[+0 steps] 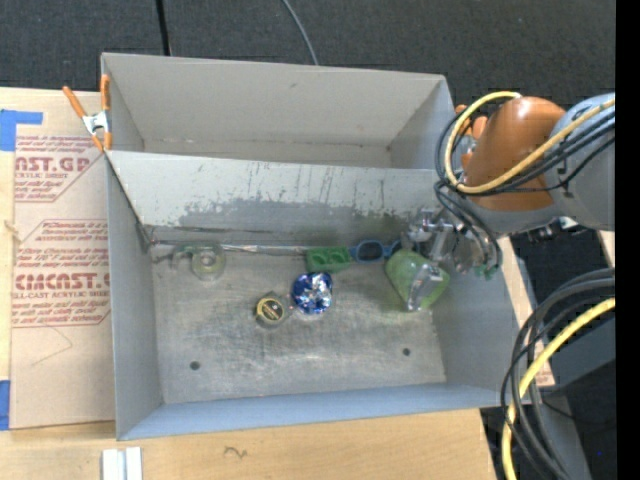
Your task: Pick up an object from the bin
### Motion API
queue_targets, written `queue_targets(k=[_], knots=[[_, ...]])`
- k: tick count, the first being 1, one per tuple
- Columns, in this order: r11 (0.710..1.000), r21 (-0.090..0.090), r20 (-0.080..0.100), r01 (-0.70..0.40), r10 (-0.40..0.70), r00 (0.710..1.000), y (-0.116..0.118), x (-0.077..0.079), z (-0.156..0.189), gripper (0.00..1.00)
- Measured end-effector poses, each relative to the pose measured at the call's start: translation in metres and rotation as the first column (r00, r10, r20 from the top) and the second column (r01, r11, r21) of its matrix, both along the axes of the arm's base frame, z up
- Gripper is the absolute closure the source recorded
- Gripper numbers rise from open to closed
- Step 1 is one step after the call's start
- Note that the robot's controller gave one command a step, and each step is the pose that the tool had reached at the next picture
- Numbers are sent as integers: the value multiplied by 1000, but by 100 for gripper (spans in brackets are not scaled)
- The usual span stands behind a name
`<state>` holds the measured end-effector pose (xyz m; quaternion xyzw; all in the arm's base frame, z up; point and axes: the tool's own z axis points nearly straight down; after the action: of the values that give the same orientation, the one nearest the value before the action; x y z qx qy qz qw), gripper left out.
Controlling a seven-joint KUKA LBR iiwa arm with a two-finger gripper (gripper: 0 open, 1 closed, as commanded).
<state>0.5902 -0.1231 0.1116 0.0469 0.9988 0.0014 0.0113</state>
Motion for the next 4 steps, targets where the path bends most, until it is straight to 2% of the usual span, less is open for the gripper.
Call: queue_targets(k=[1, 2, 3, 4], knots=[[1000, -1, 0, -1, 1, 1000, 0, 0, -2, 0], [967, -1, -16, -256, 256, 967, 74, 1, 31, 0], [743, -15, -5, -669, 669, 743, 121, 7, -11, 0], [666, -22, 5, -745, 746, 666, 135, 9, -14, 0]])
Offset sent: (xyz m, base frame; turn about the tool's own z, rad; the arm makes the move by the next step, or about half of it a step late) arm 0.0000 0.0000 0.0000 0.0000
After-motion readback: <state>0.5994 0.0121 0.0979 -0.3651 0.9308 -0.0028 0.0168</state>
